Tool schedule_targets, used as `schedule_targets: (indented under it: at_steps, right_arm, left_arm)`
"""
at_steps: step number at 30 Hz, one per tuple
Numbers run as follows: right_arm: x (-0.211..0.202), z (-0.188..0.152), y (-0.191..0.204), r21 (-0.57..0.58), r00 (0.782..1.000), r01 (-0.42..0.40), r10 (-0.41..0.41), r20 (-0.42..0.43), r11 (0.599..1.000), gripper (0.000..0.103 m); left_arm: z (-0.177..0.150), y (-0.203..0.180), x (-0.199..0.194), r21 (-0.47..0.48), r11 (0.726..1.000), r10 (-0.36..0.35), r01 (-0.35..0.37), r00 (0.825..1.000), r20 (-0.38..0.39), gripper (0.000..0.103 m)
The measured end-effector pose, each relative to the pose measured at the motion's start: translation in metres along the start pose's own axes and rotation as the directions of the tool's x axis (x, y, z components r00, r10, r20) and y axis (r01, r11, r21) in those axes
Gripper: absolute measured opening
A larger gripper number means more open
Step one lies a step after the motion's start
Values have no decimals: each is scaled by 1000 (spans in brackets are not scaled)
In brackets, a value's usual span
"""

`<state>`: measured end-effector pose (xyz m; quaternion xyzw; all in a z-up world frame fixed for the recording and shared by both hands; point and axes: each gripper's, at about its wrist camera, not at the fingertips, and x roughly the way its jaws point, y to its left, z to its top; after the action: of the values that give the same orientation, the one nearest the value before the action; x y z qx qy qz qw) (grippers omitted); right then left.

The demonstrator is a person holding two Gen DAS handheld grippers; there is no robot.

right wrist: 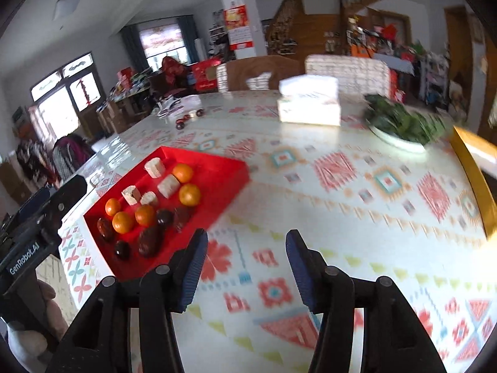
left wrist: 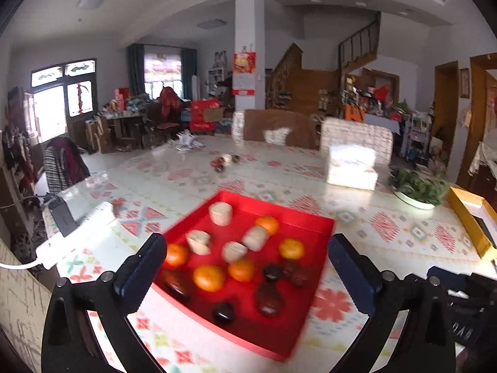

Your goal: Organize fruits

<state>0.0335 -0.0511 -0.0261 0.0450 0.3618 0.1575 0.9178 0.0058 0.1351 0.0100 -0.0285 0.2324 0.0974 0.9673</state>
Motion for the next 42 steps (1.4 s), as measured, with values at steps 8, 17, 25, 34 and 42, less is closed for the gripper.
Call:
schedule_targets:
  at_steps: [8,17,25,34,42]
  right_arm:
    - [-28,-30,-22,41,999,36,-37,17,999,58]
    - [-44,-51,-35,39,998,51,-52,23,998,60]
    - [-56,-53,-35,25,997,53,-54,50,998,65]
    - [-57,-56,-26,6,998,52,-52,45,999,65]
    - [-52,-57,-21,-3,998,58,-58,34,998,66]
  left_arm:
    - [-11,-38,-8,27,998,-47,50,993,-104,103]
    - [-19,-69,-24,68,997,-39,46,994,-99,103]
    - [-21,-78,-31,88,995,-32,40,995,-92,103]
    - [-22,-78,-31,85,996,-32,40,995,-94,103]
    - [-27,-66,-37,54,998,-10,14,998,-68,103]
